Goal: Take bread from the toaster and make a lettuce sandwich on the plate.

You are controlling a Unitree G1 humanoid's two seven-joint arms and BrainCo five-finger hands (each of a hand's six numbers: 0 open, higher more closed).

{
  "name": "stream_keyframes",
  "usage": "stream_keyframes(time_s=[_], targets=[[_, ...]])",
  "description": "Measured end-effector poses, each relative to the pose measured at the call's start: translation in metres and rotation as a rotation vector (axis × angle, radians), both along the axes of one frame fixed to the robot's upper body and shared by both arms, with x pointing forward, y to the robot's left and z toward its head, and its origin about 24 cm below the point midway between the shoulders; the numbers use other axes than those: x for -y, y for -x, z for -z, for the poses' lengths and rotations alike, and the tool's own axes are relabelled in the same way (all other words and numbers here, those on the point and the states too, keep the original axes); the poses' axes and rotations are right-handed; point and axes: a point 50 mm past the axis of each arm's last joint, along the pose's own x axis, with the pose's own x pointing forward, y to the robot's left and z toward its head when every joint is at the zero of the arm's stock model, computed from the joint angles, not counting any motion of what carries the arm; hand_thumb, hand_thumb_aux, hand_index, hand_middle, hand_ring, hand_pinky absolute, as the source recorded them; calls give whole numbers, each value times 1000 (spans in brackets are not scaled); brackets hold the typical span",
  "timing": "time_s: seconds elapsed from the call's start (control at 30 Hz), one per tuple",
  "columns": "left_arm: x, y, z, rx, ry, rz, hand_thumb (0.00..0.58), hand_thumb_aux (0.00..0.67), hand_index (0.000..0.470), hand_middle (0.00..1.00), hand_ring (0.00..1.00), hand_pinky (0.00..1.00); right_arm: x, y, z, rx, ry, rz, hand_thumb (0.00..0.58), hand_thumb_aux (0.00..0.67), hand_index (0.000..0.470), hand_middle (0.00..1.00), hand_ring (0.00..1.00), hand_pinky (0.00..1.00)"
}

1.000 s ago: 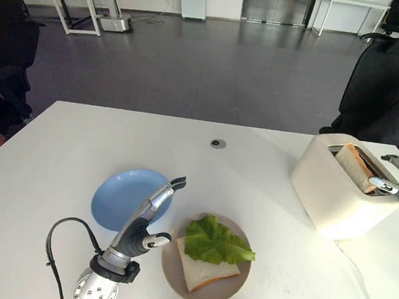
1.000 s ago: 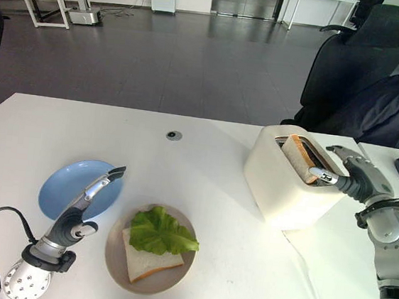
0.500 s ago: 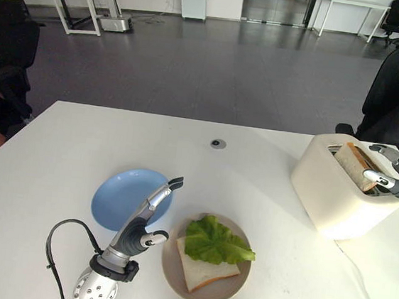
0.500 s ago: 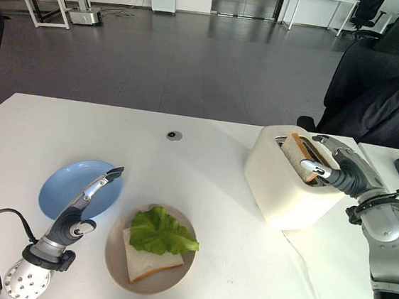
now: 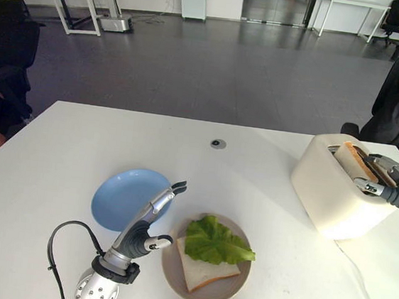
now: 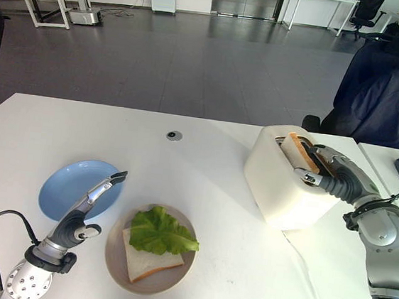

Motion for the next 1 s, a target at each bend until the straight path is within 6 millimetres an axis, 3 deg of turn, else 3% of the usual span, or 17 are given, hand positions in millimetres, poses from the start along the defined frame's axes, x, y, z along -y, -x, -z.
stream_keyframes(time_s=[0.03,0.07,0.13,0.3,0.43,0.53,0.77,1.0], targets=[[0,0,0,-2,0,-1,0,0,0,0,0,0,0,0,0,0,0,-1,334,234,164,0,0,0],[0,1,1,-5,-1,-2,0,0,0,0,0,0,0,0,0,-1,0,-2,441,342,240,0,0,0],[1,1,2,-6,-18,0,0,0,0,0,0,0,-2,0,-1,5,-5,-12,523,460,323,0,0,0],[1,2,2,-6,-20,-1,0,0,0,0,0,0,-2,-1,-1,8,-11,-16,580,670,470,0,0,0],[-1,2,2,-5,-25,-9,0,0,0,0,0,0,-3,-2,-1,18,-24,-21,580,670,470,0,0,0],[-1,2,2,-4,-25,-11,0,0,0,0,0,0,-5,-5,-2,44,-150,-18,580,670,470,0,0,0],[0,2,2,1,-23,-17,0,0,0,0,0,0,18,-20,-47,129,-672,-38,580,670,470,0,0,0],[0,1,1,8,-23,-21,0,0,0,0,0,0,0,-16,-80,56,-872,-231,580,670,470,0,0,0]])
